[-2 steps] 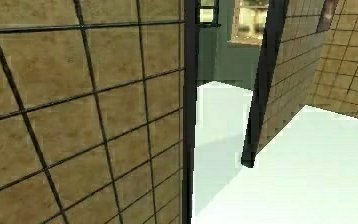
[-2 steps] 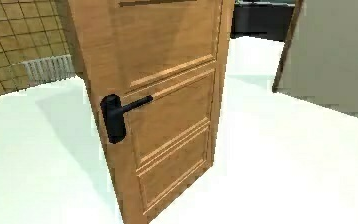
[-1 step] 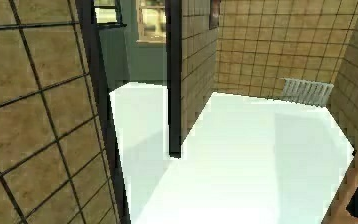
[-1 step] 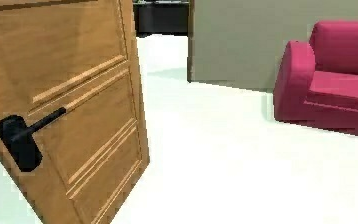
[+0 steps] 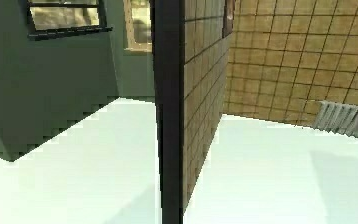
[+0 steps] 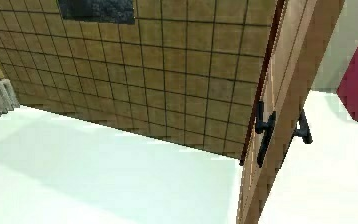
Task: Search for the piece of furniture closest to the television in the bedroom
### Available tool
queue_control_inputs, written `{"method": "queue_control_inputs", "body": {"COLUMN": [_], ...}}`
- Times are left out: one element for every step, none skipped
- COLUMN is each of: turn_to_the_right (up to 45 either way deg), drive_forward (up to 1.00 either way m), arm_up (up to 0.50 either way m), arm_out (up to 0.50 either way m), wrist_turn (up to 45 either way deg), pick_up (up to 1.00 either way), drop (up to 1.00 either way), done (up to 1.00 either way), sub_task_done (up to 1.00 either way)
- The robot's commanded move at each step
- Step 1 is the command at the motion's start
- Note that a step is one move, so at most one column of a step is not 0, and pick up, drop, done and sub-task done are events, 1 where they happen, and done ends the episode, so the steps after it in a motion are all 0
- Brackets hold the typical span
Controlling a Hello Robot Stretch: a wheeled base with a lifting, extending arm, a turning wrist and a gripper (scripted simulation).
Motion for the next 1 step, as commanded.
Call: {"method": "queue_control_inputs", "body": {"turn_to_the_right": [15.0], "drive_forward": [0.0], "arm_up": [0.0], "arm_out": [0.0], "wrist_turn": [0.0], "pick_up": [0.0], "drop": [0.0], "done": [0.0], "sub_task_done": [0.0]}}
